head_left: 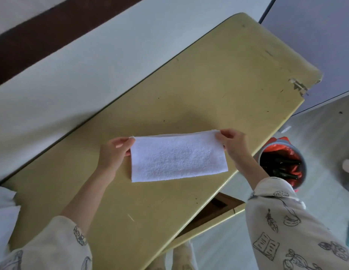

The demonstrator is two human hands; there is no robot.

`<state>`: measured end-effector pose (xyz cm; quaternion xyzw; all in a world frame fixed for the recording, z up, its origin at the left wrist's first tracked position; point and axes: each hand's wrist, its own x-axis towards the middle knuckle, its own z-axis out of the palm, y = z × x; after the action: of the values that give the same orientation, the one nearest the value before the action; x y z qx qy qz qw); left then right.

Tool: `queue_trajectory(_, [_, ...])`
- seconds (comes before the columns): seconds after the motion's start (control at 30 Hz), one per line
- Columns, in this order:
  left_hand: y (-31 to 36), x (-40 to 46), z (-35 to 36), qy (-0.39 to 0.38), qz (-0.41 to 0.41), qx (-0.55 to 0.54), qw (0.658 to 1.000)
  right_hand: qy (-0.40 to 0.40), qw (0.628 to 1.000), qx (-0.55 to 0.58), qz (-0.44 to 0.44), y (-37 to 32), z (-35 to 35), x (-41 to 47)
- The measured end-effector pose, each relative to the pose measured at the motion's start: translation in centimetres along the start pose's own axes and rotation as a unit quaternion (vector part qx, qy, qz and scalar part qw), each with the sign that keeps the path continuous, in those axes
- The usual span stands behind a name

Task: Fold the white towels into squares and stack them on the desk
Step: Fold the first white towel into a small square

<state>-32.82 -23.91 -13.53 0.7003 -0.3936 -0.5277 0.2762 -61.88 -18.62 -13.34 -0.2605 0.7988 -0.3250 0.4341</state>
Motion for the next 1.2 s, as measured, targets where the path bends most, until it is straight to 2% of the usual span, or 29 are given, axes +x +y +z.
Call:
queue_trajectory(0.3, [-0.3,1.6,0.4,0.023,-0.029,0.006,0.999,0.048,0.997,-0.062,0.001,-0.1,1.0,0.7])
queue_trajectory(0.7, [-0.5,2.2,1.4,0.086,-0.007,0.115,0.99,0.081,0.991,-0.11,-0.005,-0.2,1.8,1.1])
queue_trajectory(1.2, [0.1,1.1,2.5,0.127,0.029,0.17,0.977,0.123,0.975,-0.181,-0.043,-0.3,2.9,0.7])
